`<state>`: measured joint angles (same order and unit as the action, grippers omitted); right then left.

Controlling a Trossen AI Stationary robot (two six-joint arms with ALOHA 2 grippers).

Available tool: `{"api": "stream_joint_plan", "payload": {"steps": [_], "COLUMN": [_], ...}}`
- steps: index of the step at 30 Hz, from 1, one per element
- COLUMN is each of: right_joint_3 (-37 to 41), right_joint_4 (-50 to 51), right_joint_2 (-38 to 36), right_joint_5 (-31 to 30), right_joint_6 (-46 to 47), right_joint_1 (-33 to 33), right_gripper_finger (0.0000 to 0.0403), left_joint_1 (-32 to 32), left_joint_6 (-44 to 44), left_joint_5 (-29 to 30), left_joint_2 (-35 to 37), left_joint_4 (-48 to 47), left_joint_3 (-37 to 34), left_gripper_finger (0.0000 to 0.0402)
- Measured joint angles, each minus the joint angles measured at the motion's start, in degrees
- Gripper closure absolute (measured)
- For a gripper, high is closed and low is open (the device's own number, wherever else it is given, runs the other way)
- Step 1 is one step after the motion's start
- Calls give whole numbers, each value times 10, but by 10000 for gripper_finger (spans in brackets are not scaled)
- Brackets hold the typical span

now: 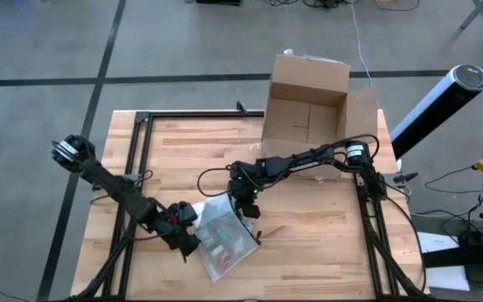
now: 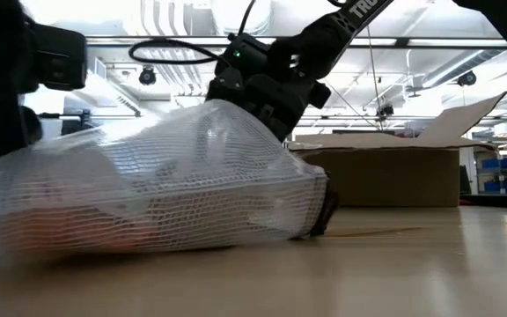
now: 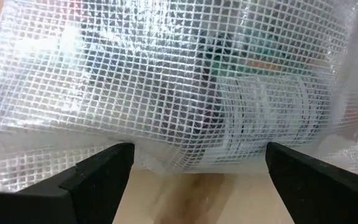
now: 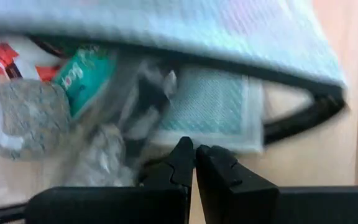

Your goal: Unpack boxes

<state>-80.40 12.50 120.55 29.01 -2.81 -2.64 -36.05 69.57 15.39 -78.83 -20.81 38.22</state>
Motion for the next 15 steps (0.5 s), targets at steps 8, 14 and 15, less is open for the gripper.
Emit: {"api": "stream_joint_plan", "payload": {"steps": [8,14,15], "right_joint_3": [0,0,0], "right_joint_4": [6,39,47], "right_joint_2": [0,-13,-18], "right_joint_5": [13,25,25], "right_joint_6": [2,1,-2], "right_joint_1": [0,-21,-25], "right_gripper_finger": [403,403,403], "left_joint_1": [35,37,37], "left_joint_6": [-35,-32,-32], "left_joint_5": [7,5,3], "left_joint_2": [0,0,0], "left_joint_4": [2,0,0], "left_joint_3": [0,0,0], "left_gripper_finger": [49,49,49]}}
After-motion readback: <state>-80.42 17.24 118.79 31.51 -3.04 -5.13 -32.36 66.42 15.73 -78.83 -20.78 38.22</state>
